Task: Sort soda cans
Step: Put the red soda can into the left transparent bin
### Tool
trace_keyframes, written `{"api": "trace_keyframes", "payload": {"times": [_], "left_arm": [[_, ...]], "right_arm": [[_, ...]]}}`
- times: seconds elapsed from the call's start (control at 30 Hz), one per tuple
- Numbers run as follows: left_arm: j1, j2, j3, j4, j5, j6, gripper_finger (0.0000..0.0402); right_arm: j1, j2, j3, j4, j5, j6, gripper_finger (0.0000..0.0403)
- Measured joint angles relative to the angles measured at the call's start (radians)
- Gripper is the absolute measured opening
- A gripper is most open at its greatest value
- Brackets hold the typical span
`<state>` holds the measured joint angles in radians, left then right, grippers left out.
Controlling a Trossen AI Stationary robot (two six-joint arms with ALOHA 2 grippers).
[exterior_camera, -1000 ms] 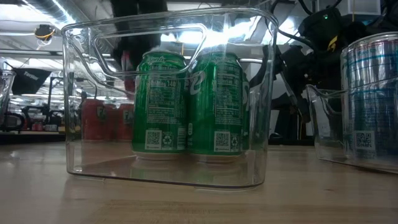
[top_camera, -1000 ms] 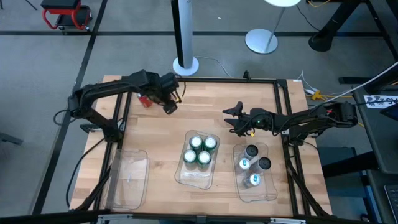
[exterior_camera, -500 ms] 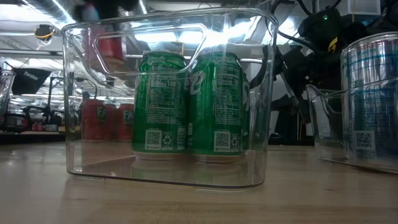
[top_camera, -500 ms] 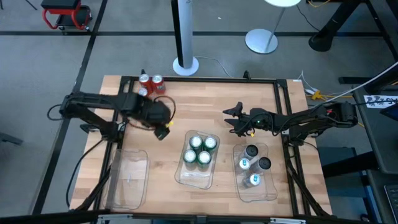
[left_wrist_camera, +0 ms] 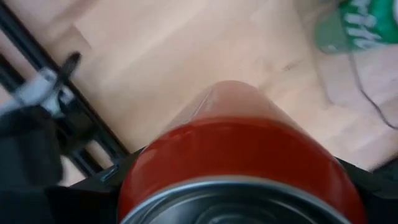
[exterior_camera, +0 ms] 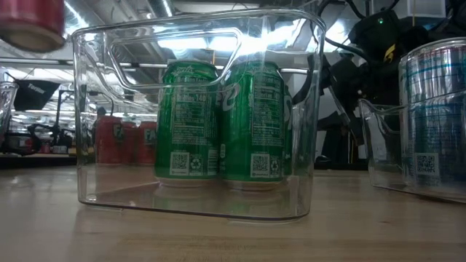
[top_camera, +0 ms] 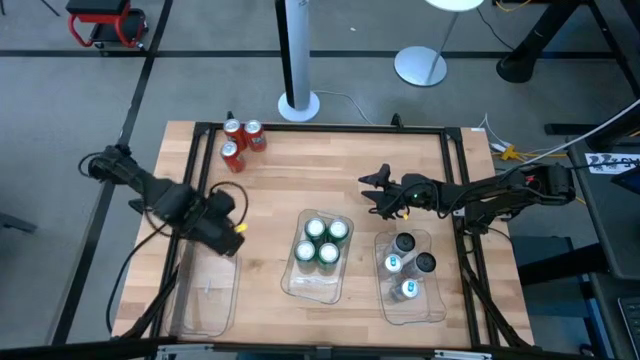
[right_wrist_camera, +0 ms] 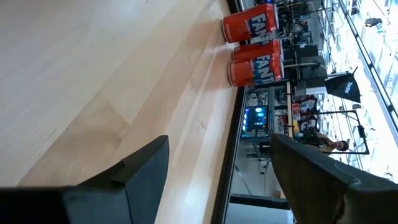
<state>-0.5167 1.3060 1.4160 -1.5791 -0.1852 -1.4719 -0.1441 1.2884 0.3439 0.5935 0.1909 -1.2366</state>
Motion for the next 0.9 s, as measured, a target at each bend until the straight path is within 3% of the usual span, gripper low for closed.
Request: {"api": "trace_keyframes", "payload": {"times": [0.23,0.43,0.7,0.9], "left_arm": [[-0.180,-0.002,-0.022,0.010,-0.009,-0.258,0.0300],[-0.298,0.000,-0.166,0.101,0.016,-0.425,0.0300],[-0.349,0.001,-0.360,0.344,0.033,-0.478,0.0300],[-0.340,0.001,-0.520,0.466,0.159,-0.484,0.0300]], "right_arm": [[0.000,0.000,0.000,0.001,0.000,0.000,0.0278],[0.000,0.000,0.000,0.000,0.000,0.000,0.0278],[0.000,0.000,0.000,0.020,0.000,-0.003,0.0278],[0.000,0.000,0.000,0.017,0.000,-0.003,0.0278]]}}
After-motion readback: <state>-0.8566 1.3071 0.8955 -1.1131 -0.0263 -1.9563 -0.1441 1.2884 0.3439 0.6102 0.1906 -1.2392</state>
